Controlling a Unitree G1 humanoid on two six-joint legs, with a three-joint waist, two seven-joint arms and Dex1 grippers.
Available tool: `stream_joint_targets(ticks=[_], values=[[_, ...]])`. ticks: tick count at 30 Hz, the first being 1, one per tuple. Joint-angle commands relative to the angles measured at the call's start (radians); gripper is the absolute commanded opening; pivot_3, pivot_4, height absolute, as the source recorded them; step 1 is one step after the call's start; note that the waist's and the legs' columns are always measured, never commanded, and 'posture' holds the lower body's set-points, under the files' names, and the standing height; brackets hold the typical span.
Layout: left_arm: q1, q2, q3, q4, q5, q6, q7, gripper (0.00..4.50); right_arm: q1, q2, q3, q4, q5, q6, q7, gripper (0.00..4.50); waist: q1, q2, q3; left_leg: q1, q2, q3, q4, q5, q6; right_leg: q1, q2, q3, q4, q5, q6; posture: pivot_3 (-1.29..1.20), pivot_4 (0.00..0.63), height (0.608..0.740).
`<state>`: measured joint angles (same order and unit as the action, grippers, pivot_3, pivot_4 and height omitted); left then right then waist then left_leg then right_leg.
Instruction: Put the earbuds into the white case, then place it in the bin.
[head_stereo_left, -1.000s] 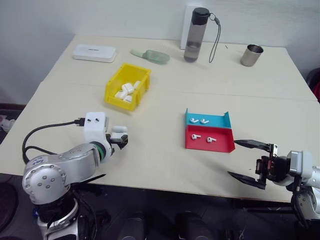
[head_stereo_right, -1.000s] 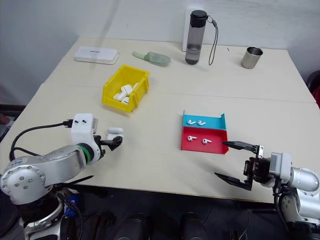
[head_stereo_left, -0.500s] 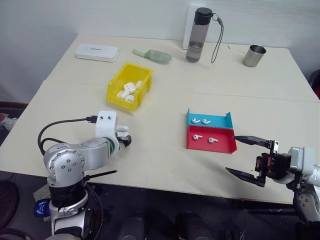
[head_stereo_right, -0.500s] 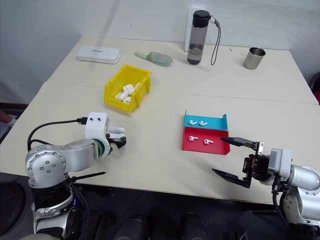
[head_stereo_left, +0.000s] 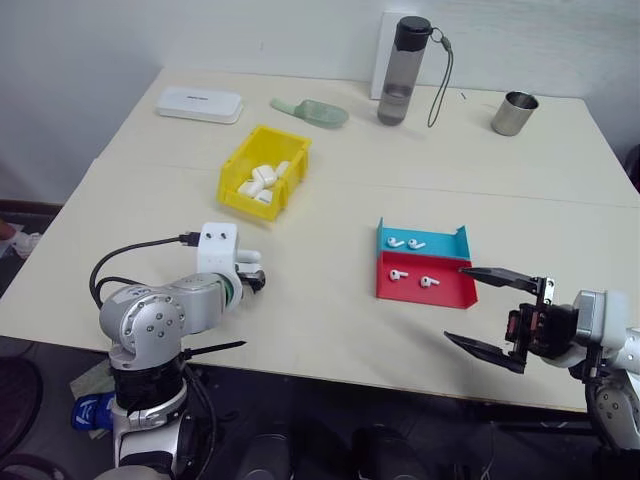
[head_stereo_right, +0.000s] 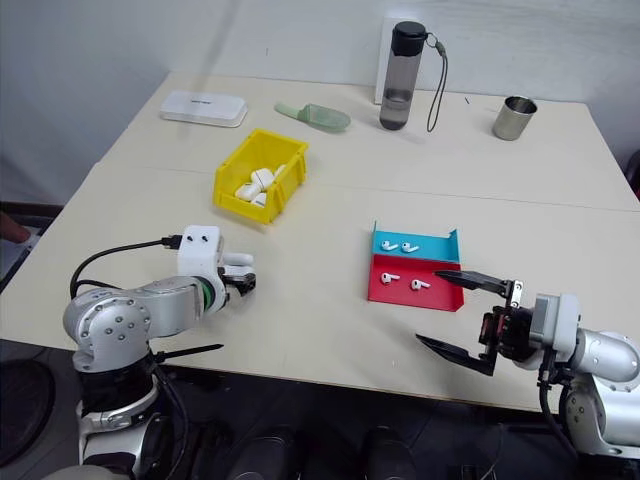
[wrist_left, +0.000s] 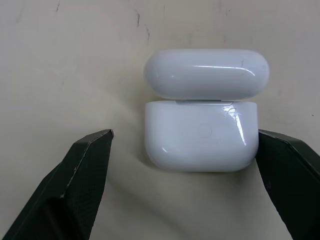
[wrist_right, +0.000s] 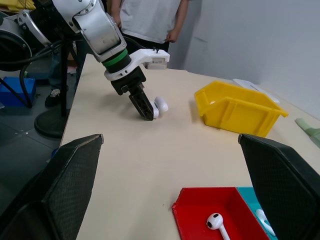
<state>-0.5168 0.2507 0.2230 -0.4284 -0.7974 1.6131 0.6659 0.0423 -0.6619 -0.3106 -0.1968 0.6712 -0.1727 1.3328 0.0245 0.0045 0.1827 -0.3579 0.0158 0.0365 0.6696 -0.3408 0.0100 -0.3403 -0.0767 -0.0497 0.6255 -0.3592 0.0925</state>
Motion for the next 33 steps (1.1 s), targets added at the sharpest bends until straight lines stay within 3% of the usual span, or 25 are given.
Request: stream_joint_targets(ticks=[1,4,8,15,19,23,26,33], values=[[0.001,-0.012,-0.025,-0.006,0.048,0.001,-0.048,4.50,-0.001,-0.005,-0.026,-0.021,0.018,-0.011,0.000,4.46,0.000,0.000,0.000,0.000,0.000,0.000,0.000,0.000,0.000,0.000,0.000,0.000,0.000,0.000,0.000,0.00,0.150,0.740],[0.004,-0.006,-0.042,-0.008,0.074,0.001,-0.078,3.95,-0.003,-0.002,-0.025,-0.009,0.016,-0.019,0.006,4.50,0.000,0.000,0.000,0.001,0.000,0.000,0.000,0.001,-0.001,0.000,0.000,0.000,0.000,0.000,0.000,0.00,0.150,0.740],[0.021,0.003,-0.057,-0.021,0.103,0.001,-0.114,2.77,-0.007,0.003,-0.027,0.027,0.013,-0.040,0.027,4.50,0.000,0.000,0.000,0.000,0.000,0.000,0.000,0.001,-0.001,0.000,0.000,0.000,0.000,0.000,0.000,0.00,0.150,0.740],[0.051,0.108,-0.031,-0.099,0.145,-0.046,-0.296,2.76,-0.013,0.012,-0.024,0.089,0.010,-0.080,0.065,4.50,-0.002,0.000,0.000,0.000,0.000,0.000,-0.002,0.001,-0.001,0.000,0.000,0.000,0.000,0.000,0.000,0.00,0.150,0.740],[0.179,0.309,-0.003,-0.164,0.122,-0.370,-0.677,2.76,-0.010,0.011,-0.031,0.117,0.007,-0.099,0.080,4.50,-0.016,0.000,0.000,0.000,0.001,0.001,-0.004,0.001,-0.002,-0.002,0.001,0.000,0.000,0.000,0.000,0.00,0.150,0.740],[0.366,0.407,0.104,-0.150,0.084,-0.856,-1.268,2.76,-0.017,-0.026,-0.055,0.136,0.001,-0.086,0.079,4.50,-0.022,0.000,0.001,0.000,0.001,0.002,-0.004,0.002,-0.002,-0.001,0.000,0.000,-0.004,-0.001,-0.002,0.00,0.150,0.740],[0.433,0.368,0.202,-0.054,-0.034,-1.058,-1.611,2.76,0.006,-0.078,-0.093,0.127,0.007,-0.056,0.081,4.50,-0.019,0.002,0.001,0.000,0.001,0.002,-0.004,0.002,-0.002,-0.001,-0.001,0.000,-0.005,-0.001,-0.002,0.00,0.150,0.740],[0.351,0.243,0.054,0.073,-0.045,-1.213,-1.794,2.76,0.167,-0.081,-0.189,0.027,0.010,-0.059,0.056,4.50,0.001,0.002,0.001,-0.001,0.001,0.001,-0.004,0.002,-0.001,0.000,-0.001,-0.001,-0.005,-0.001,-0.002,0.00,0.150,0.740]])
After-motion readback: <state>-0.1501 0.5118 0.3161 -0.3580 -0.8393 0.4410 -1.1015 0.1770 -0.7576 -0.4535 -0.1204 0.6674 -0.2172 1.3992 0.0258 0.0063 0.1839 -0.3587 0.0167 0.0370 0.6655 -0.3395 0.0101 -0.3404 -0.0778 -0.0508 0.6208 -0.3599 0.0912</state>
